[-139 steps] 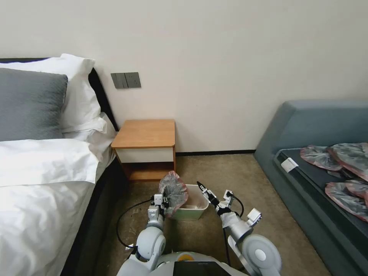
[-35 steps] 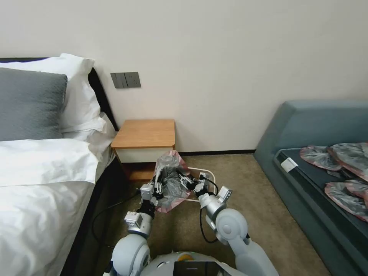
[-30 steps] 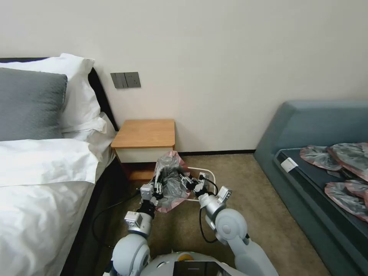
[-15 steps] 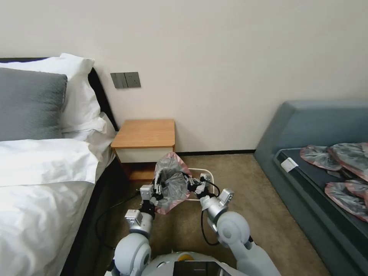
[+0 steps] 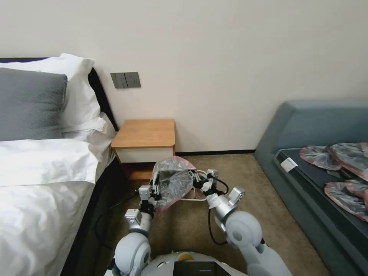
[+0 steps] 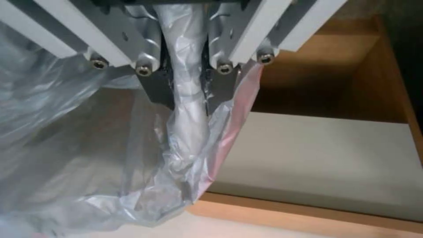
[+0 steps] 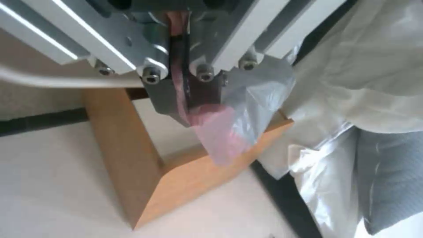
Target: Pick up the garbage bag from the table and place it over the trash can.
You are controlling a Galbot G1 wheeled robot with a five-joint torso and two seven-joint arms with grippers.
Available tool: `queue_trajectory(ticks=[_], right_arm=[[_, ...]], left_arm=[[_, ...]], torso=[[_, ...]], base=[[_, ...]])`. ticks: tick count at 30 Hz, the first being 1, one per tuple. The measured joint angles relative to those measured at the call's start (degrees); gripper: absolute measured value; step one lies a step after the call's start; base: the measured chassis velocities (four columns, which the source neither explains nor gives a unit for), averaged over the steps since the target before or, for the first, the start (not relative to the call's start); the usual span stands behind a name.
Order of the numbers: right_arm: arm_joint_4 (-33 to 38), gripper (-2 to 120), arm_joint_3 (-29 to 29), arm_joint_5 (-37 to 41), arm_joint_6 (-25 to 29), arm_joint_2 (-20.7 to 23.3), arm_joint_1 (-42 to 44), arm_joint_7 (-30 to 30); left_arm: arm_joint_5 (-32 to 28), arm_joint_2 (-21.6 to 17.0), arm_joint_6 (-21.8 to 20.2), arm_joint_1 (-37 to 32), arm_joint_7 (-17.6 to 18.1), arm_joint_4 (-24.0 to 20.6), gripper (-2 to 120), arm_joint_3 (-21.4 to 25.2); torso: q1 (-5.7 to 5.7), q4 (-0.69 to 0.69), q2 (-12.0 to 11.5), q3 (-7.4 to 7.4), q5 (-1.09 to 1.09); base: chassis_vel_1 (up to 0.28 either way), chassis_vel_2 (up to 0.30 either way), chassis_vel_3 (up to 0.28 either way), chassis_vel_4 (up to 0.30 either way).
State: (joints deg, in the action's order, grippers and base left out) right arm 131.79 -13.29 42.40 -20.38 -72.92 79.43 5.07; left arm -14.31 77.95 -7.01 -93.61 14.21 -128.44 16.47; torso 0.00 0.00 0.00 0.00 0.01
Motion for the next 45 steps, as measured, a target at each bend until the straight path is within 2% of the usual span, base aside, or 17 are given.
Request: queue_trajectory(ticks=[13,21,23,26,27,31,32,35,36,39,40,42,44,45], right_arm=[[1.65,0,-6.09,6.27,-2.95,4.0,-1.13,1.25],[1.65,0,-7.36,7.15,-4.1,4.76,-1.23,0.81],[1.73,3,-7.61,7.15,-4.29,4.78,-1.25,0.4],[2.49,17,-8.0,7.06,-4.85,4.79,-0.99,0.17],[2.49,17,-8.0,7.06,-4.85,4.79,-0.99,0.17],[4.26,39,-8.16,6.92,-5.27,5.03,0.64,0.25],[4.26,39,-8.16,6.92,-5.27,5.03,0.64,0.25],[6.03,52,-8.02,6.93,-5.77,5.07,2.49,0.45],[6.03,52,-8.02,6.93,-5.77,5.07,2.49,0.45],[6.82,65,-7.87,6.89,-5.86,5.06,3.55,0.51],[6.82,65,-7.87,6.89,-5.86,5.06,3.55,0.51],[7.04,78,-8.03,6.47,-5.86,5.07,3.63,0.47],[7.23,80,-8.19,6.33,-5.85,5.12,3.61,0.44],[7.54,87,-8.51,6.14,-5.85,5.27,3.59,0.31]], left_arm=[[-1.73,0.13,-0.22,0.3,1.11,-0.21,7,1.12],[-2.68,0.11,-0.41,0.75,1.12,-0.36,7,1.7],[-2.79,0.1,-0.42,0.81,1.12,-0.35,7,1.76],[-3.22,0.09,-0.44,0.9,1.12,-0.35,7,1.9],[-3.22,0.09,-0.44,0.9,1.12,-0.35,7,1.9],[-3.95,0.1,-0.48,1.49,1.29,-0.34,7,2.54],[-3.95,0.1,-0.48,1.49,1.29,-0.34,7,2.54],[-4.5,0.14,-0.53,1.92,1.48,-0.2,7,3.05],[-4.5,0.14,-0.53,1.92,1.48,-0.2,7,3.05],[-4.83,0.17,-0.54,2.19,1.55,-0.14,7,3.33],[-4.83,0.17,-0.54,2.19,1.55,-0.14,7,3.33],[-4.92,0.17,-0.54,2.21,1.55,-0.14,7,3.38],[-4.92,0.17,-0.54,2.21,1.55,-0.15,7,3.41],[-4.96,0.15,-0.55,2.19,1.55,-0.19,7,3.5]], torso=[[0.0,0.0,0.0,0.0,0.0],[0.0,0.0,0.0,0.0,0.0],[0.0,0.0,0.0,0.0,0.0],[0.0,0.0,0.0,0.0,0.0],[0.0,0.0,0.0,0.0,0.0],[0.0,0.0,0.0,0.0,-0.01],[0.0,0.0,0.0,0.0,-0.01],[0.0,0.0,0.0,0.0,-0.01],[0.0,0.0,0.0,0.0,-0.01],[0.0,0.0,0.0,0.0,-0.01],[0.0,0.0,0.0,0.0,-0.01],[0.0,0.0,0.0,0.0,0.0],[0.0,0.0,0.0,0.0,-0.01],[0.0,0.0,0.0,0.0,-0.01]], base=[[0.0,0.0,0.0,0.0],[0.0,0.0,0.0,0.0],[0.0,0.0,0.0,0.0],[0.0,0.0,0.0,0.0],[0.0,0.0,0.0,0.0],[0.0,0.0,0.0,0.0],[0.0,0.0,0.0,0.0],[0.0,0.0,0.0,0.0],[0.0,0.0,0.0,0.0],[0.0,0.0,0.0,0.0],[0.0,0.0,0.0,0.0],[0.0,0.0,0.0,0.0],[0.0,0.0,0.0,0.0],[0.0,0.0,0.0,0.0]])
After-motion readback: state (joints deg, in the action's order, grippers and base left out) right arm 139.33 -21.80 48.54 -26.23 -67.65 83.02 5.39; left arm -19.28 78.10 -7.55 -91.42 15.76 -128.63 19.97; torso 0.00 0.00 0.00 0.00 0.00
